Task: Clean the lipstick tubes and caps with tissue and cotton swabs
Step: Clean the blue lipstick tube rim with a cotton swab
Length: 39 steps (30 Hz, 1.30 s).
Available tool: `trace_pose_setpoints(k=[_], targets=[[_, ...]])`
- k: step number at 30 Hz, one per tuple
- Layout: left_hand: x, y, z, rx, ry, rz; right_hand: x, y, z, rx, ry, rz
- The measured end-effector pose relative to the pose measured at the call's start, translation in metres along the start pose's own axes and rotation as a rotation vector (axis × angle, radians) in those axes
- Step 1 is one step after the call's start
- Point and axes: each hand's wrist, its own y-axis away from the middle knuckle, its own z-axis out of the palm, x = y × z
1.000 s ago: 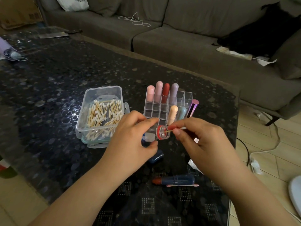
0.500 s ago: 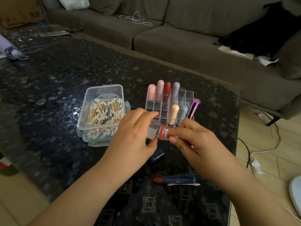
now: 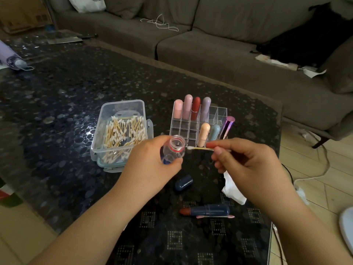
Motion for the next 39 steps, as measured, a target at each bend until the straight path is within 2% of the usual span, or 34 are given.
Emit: trace_pose_setpoints(k=[5, 10, 13, 15, 18, 20, 27, 36, 39], targets=[[-0.007, -0.002, 0.005, -0.096, 0.023, -0.133, 0.004, 0.001, 0.002, -0.076, 0.028, 0.143], [-0.010, -0.003, 0.007, -0.123, 0.162, -0.189, 0.007, 0.003, -0.002, -0.021, -0.112, 0.255], [-0.008, 0.000, 0.006, -0.096, 0.099, -0.149, 0.011, 0.006, -0.005, 0.004, -0.161, 0.300], [-0.006, 0.005, 0.003, -0.020, 0.032, -0.119, 0.015, 0.009, -0.006, 0.019, -0.186, 0.328], [-0.002, 0.013, -0.006, 0.135, -0.065, 0.055, 0.020, 0.011, -0.010, 0.050, -0.186, 0.344], [-0.002, 0.019, -0.010, 0.155, -0.092, 0.148, 0.020, 0.014, -0.012, 0.059, -0.169, 0.345], [0.000, 0.033, -0.006, -0.012, -0.074, 0.130, 0.019, 0.029, -0.020, 0.062, -0.103, 0.319], [0.016, 0.042, 0.018, -0.185, -0.281, 0.286, 0.015, 0.040, -0.032, 0.139, -0.138, 0.353], [0.023, 0.044, 0.024, -0.252, -0.270, 0.287, 0.017, 0.041, -0.035, 0.142, -0.142, 0.356]])
